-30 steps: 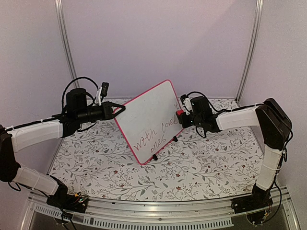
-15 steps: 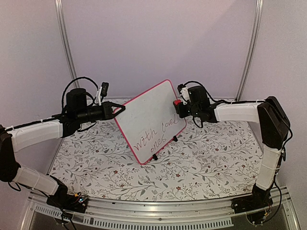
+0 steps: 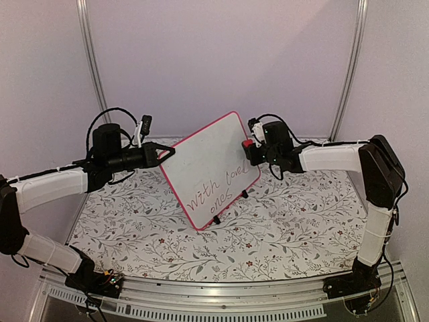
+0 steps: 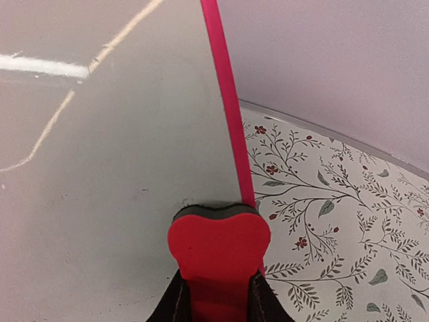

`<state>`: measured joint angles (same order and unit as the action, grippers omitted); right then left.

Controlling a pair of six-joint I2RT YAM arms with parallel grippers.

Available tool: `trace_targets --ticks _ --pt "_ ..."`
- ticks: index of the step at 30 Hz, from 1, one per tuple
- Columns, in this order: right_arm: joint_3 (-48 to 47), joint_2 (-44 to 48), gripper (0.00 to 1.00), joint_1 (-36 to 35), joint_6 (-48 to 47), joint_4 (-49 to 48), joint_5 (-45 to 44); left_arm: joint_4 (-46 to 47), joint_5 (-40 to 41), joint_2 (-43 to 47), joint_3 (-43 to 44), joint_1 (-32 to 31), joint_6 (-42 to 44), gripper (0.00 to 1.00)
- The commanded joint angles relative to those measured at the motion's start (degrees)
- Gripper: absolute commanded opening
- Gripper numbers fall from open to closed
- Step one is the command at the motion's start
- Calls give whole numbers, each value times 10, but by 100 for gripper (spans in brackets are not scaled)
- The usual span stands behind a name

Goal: Erase the whiteboard
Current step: Erase the whiteboard at the center of the board.

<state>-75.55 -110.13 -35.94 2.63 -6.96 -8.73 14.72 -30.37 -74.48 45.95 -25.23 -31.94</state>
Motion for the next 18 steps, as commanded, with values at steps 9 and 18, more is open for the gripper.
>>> trace_targets --ticks 9,18 --pt "93 -7 23 4 27 -35 14 28 -80 17 -1 -12 -4 0" --pt "76 -5 23 4 29 -36 22 29 -82 16 0 -13 -5 0"
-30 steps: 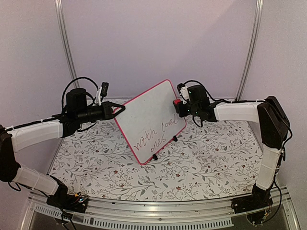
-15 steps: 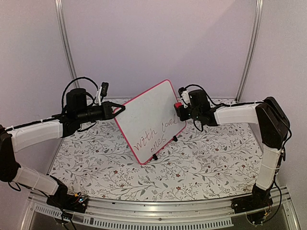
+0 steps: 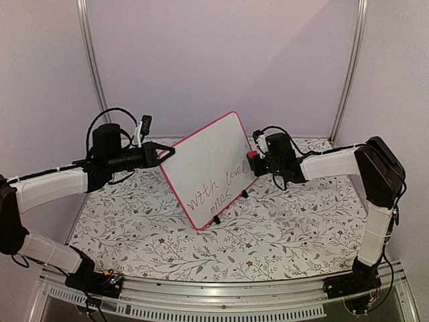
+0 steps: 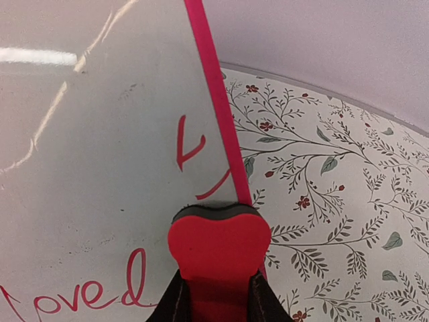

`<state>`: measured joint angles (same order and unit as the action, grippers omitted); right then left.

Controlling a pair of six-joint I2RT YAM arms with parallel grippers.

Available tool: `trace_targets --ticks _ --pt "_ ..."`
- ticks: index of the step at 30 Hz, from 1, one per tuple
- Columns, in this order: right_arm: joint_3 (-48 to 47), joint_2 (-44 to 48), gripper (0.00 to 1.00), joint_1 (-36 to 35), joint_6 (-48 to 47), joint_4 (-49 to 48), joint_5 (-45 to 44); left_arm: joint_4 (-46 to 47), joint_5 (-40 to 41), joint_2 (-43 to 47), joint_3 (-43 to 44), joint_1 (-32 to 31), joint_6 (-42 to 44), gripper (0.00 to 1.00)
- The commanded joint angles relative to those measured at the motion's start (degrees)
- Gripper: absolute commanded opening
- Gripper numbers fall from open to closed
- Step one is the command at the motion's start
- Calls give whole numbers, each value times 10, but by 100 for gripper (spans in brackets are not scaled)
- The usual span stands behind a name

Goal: Erase the whiteboard
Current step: Erase the whiteboard at the center of the board.

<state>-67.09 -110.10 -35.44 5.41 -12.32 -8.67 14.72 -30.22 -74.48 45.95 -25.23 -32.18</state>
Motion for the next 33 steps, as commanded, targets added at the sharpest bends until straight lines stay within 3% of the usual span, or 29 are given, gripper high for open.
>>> trace_targets --ticks 1,18,33 --pt "-17 -5 23 -1 1 20 22 29 -83 17 0 -13 -3 0" --pt "-167 -27 24 0 -33 74 18 28 -81 17 -1 -12 -2 0" --pt "-80 -26 23 13 -7 46 36 29 -84 16 -1 -12 -3 0"
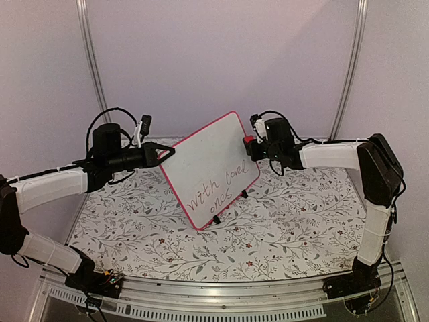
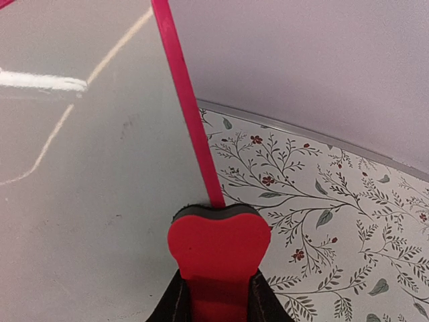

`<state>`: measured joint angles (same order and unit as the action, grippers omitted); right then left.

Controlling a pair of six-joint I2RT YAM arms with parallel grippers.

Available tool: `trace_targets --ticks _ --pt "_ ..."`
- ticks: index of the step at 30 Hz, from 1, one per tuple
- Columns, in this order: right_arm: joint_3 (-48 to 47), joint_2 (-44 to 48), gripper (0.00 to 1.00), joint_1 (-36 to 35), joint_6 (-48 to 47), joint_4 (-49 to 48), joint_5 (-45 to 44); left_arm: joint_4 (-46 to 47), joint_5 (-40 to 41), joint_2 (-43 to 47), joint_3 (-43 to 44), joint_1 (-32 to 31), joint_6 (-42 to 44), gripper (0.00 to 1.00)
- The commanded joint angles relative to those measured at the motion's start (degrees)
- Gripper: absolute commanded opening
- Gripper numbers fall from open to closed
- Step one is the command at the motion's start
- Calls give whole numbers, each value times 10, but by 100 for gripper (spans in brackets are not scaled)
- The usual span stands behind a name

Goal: Erase the whiteboard
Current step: Erase the whiteboard at the center of the board.

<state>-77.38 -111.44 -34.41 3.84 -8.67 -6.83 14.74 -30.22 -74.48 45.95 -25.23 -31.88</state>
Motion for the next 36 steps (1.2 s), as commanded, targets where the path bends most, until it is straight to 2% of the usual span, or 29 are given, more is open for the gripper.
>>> trace_targets --ticks 1,26,31,36 --pt "27 -12 23 3 9 9 18 29 -84 17 0 -12 -6 0" --pt "122 2 23 5 27 -15 30 30 -82 18 -1 -13 -7 0" --pt "118 2 23 4 24 -16 25 30 -84 16 -1 -13 -7 0" --pt "74 -1 23 5 26 5 10 30 -84 17 -1 -13 -7 0"
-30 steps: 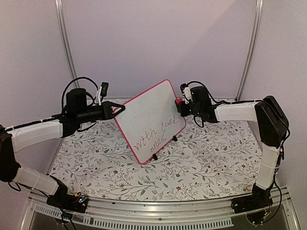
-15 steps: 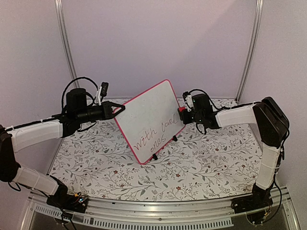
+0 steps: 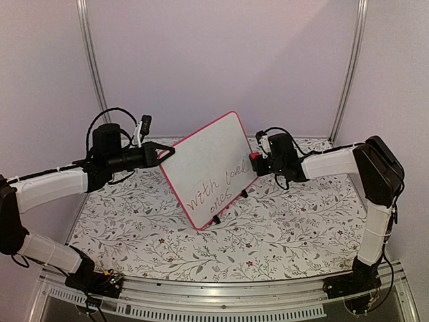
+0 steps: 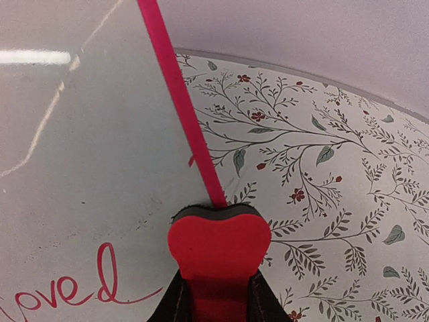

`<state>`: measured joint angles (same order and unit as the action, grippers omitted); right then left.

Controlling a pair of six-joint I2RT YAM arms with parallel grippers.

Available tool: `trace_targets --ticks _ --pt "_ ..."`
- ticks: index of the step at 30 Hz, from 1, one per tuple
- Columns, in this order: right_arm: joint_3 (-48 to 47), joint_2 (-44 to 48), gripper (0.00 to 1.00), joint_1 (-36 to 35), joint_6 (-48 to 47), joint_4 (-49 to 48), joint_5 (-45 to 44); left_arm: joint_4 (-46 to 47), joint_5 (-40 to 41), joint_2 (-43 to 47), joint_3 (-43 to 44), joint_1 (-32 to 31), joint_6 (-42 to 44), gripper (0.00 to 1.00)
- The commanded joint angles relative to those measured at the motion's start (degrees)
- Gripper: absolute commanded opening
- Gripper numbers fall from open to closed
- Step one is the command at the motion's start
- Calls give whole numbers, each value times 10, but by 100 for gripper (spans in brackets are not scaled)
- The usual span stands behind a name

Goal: Erase the whiteboard
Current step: Erase the whiteboard at the center of the board.

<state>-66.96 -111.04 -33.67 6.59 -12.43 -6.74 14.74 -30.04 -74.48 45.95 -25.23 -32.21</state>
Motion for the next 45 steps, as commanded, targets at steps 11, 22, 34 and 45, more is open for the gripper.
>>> trace_targets --ticks 11,22,34,45 --pt "-145 -26 23 -3 1 97 -4 30 -85 17 -1 -13 -2 0" --pt "-88 -27 23 -3 12 83 2 31 -86 16 0 -12 -3 0" --pt "-26 -17 22 -3 23 59 18 32 -86 14 -1 -13 -5 0" --pt "-90 -23 22 -12 20 90 17 32 -88 13 0 -12 -5 0"
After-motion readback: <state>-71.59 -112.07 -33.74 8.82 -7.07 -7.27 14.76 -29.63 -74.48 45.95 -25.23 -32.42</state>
